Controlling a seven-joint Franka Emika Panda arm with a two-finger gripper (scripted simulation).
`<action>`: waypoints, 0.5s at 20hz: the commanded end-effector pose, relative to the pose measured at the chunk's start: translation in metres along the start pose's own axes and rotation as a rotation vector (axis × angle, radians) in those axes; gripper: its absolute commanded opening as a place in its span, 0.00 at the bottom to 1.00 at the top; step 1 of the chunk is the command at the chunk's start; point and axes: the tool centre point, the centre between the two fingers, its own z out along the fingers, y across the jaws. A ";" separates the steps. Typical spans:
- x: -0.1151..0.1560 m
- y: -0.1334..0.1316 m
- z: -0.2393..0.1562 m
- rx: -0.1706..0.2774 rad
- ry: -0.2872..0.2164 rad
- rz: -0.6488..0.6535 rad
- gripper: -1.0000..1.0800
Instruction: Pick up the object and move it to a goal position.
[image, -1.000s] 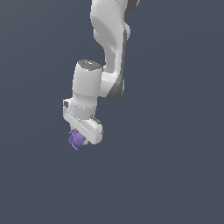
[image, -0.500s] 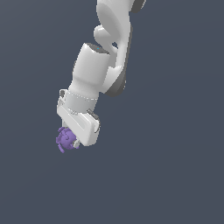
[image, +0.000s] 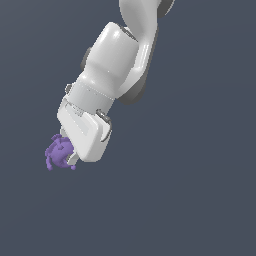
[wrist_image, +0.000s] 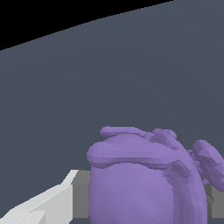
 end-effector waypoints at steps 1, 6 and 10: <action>0.016 -0.006 -0.011 -0.001 0.048 0.030 0.00; 0.045 -0.017 -0.034 -0.005 0.143 0.089 0.00; 0.067 -0.024 -0.055 -0.008 0.219 0.136 0.00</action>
